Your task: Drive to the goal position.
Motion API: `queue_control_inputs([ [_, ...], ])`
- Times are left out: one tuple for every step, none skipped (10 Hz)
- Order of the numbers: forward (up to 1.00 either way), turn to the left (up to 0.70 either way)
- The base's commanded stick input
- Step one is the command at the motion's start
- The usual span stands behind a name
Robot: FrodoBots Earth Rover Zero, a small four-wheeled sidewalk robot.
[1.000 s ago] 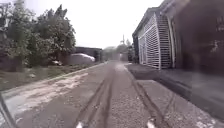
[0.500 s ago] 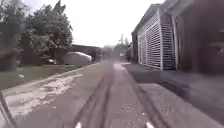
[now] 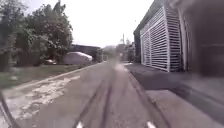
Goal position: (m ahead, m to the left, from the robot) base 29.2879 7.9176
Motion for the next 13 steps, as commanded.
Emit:
queue_control_inputs([
  [1.0,0.0],
  [1.0,0.0],
  [1.0,0.0],
  [1.0,0.0],
  [1.0,0.0],
  [1.0,0.0],
  [1.0,0.0],
  [1.0,0.0],
  [1.0,0.0],
  [1.0,0.0],
  [1.0,0.0],
  [1.0,0.0],
  [1.0,0.0],
])
